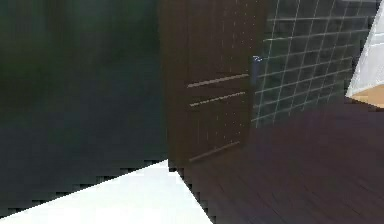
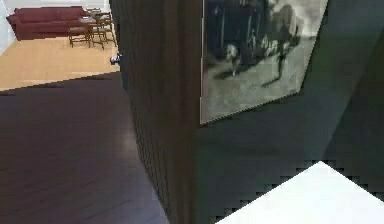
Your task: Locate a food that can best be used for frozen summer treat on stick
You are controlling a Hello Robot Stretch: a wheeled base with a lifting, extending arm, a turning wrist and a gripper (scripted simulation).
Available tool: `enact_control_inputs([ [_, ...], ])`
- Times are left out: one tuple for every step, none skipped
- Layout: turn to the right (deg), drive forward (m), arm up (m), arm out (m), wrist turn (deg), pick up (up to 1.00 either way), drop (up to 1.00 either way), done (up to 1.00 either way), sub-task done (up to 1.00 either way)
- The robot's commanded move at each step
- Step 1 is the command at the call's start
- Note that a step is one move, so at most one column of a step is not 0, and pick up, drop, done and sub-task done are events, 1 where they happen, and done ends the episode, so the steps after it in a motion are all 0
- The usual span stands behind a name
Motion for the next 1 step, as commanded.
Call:
enact_control_inputs([
  [0.0,0.60,0.00,0.00,0.0,0.00,0.00,0.00,0.00],
])
